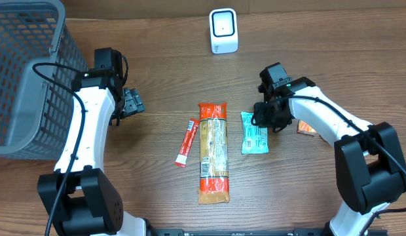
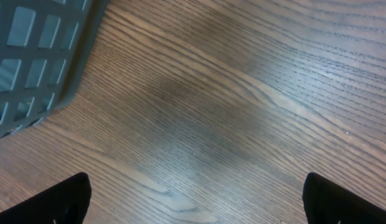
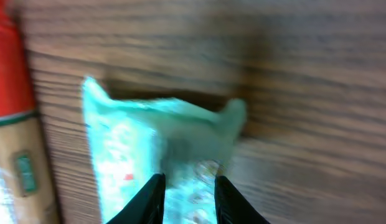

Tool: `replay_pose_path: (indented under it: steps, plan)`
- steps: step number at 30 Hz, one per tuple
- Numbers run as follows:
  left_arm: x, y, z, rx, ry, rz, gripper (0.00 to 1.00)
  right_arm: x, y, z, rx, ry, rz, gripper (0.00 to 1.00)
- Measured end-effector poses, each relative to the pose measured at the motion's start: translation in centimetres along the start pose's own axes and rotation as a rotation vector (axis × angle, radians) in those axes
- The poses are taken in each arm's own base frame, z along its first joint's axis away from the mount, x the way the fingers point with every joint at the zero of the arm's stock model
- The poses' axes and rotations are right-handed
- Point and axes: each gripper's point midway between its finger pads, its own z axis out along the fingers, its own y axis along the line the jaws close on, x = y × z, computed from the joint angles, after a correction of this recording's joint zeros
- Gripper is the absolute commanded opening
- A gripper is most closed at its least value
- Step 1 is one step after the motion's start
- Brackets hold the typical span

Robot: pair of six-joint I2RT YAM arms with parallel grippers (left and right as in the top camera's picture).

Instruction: Scan the item barcode

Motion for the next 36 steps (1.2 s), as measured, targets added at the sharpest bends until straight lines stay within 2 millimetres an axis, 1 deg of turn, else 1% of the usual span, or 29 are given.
replay_pose_path:
  steps: [5,9,11,12,14,18,24,27,29,32,35,36]
  plan:
    - [0.0,0.0,0.0,0.000,0.000,0.000,1.00,1.6,-2.2,-0.2,0.120,0.053,0.082,0.28]
    - [0.0,0.0,0.0,0.000,0.000,0.000,1.00,2.5,-2.8,-0.3,0.155,0.082,0.118,0.28]
    - [0.0,0.0,0.0,0.000,0.000,0.000,1.00,3.2,-3.0,-0.4,0.166,0.107,0.136,0.27]
    - [0.0,0.0,0.0,0.000,0.000,0.000,1.00,3.6,-3.1,-0.5,0.174,0.122,0.146,0.25]
    - [0.0,0.0,0.0,0.000,0.000,0.000,1.00,4.2,-3.1,-0.6,0.184,0.143,0.160,0.24]
    - [0.0,0.0,0.0,0.000,0.000,0.000,1.00,5.1,-2.1,-0.3,0.180,0.163,0.145,0.25]
    - [0.0,0.0,0.0,0.000,0.000,0.000,1.00,7.2,-0.3,1.1,0.164,0.194,0.106,0.25]
    - [0.0,0.0,0.0,0.000,0.000,0.000,1.00,8.3,1.1,1.8,0.138,0.212,0.077,0.24]
    - [0.0,0.0,0.0,0.000,0.000,0.000,1.00,8.9,2.5,2.0,0.104,0.221,0.053,0.24]
    - [0.0,0.0,0.0,0.000,0.000,0.000,1.00,9.6,3.8,2.1,0.076,0.238,0.021,0.23]
    - [0.0,0.0,0.0,0.000,0.000,0.000,1.00,10.8,3.8,1.7,0.079,0.288,-0.001,0.23]
    - [0.0,0.0,0.0,0.000,0.000,0.000,1.00,11.1,3.7,1.3,0.085,0.310,-0.006,0.23]
